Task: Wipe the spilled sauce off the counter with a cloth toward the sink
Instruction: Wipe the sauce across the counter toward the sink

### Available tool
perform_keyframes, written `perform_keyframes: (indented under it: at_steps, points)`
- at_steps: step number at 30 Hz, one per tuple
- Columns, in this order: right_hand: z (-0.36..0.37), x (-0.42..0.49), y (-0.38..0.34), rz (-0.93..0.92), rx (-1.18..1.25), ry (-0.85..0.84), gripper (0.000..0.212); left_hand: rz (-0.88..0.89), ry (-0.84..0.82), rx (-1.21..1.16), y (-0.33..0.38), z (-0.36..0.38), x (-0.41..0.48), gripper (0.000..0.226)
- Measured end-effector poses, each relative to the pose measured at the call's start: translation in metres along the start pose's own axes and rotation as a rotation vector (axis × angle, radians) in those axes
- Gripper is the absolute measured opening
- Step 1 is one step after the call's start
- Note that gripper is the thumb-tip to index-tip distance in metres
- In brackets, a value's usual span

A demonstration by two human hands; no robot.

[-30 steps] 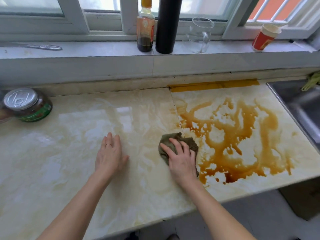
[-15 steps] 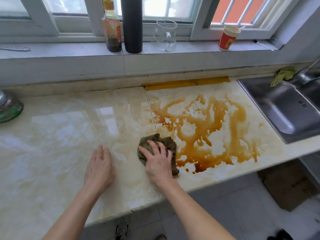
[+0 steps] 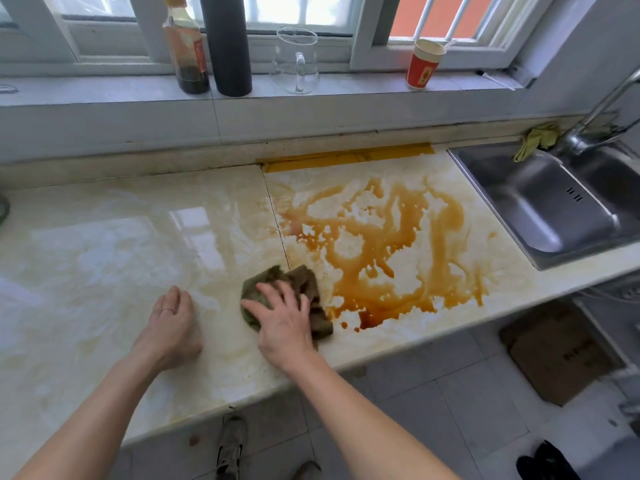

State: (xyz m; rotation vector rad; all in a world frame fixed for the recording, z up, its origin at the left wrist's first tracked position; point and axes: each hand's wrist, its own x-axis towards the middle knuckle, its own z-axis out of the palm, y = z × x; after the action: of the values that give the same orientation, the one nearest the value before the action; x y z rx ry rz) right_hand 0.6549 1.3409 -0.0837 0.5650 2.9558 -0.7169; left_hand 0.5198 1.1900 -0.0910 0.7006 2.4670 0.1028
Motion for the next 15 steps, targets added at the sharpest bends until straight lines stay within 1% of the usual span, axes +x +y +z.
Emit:
perform_keyframes:
  at_steps: [3, 5, 7, 11, 13, 15]
  points:
    - [0.013, -0.021, 0.0, -0.242, -0.009, -0.059, 0.061, 0.004, -0.016, 0.025, -0.005, -0.001, 0.001, 0.096]
    - [0.008, -0.02, 0.015, -0.291, -0.015, -0.074, 0.058, 0.011, -0.014, 0.032, -0.006, -0.001, 0.001, 0.097]
    - [0.0, -0.013, 0.024, -0.244, -0.022, -0.078, 0.057, 0.012, -0.02, 0.043, -0.006, 0.0, 0.001, 0.095]
    - [-0.009, -0.005, 0.014, -0.056, 0.017, -0.04, 0.061, 0.015, -0.012, 0.038, -0.005, 0.001, 0.004, 0.091]
    - [-0.004, -0.009, 0.004, -0.047, 0.016, -0.064, 0.063, 0.01, -0.008, 0.04, -0.008, 0.003, 0.006, 0.093]
    - [0.001, -0.015, 0.003, -0.086, 0.012, -0.075, 0.064, 0.009, -0.008, 0.035, -0.008, 0.004, 0.007, 0.092]
